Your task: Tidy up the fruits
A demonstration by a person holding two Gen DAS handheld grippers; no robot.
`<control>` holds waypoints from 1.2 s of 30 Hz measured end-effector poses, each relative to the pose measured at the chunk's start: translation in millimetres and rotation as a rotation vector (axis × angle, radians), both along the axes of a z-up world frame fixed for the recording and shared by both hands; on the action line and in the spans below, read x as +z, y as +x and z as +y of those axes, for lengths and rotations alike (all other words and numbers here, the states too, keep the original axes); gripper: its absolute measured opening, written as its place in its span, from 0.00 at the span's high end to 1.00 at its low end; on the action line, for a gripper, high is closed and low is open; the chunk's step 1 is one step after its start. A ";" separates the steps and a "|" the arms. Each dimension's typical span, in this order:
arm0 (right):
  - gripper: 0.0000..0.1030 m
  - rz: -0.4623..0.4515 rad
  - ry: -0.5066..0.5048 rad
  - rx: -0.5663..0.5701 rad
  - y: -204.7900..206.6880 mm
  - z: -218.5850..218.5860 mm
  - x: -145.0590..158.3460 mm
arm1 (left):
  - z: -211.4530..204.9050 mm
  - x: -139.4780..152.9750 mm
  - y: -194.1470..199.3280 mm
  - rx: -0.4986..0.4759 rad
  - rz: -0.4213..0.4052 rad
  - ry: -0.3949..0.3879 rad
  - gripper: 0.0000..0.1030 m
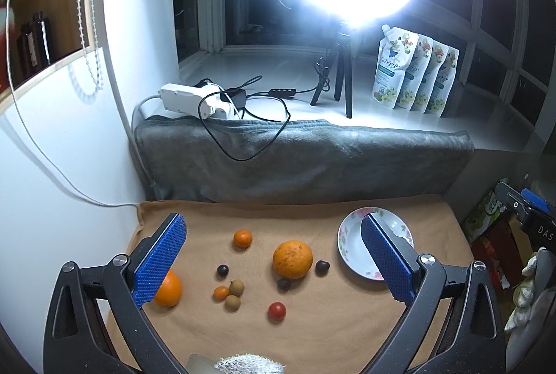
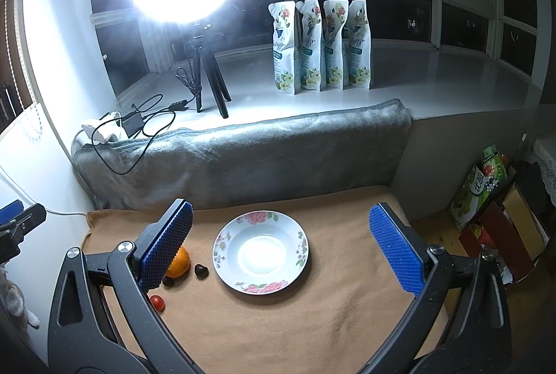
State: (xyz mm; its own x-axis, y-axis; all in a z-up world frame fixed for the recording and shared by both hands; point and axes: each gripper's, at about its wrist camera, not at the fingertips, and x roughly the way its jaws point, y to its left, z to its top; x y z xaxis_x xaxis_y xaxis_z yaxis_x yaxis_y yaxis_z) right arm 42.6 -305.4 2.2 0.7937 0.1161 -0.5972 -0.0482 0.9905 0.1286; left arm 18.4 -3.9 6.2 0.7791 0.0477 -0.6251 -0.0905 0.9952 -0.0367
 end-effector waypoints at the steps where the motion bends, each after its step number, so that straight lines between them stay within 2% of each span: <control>1: 0.00 0.000 0.000 0.000 0.1 0.0 0.1 | 0.0 0.2 0.0 0.000 0.000 0.000 0.02; 36: 0.00 0.003 -0.001 0.006 3.1 3.6 -0.9 | 1.3 4.1 0.2 0.003 -0.013 -0.005 0.02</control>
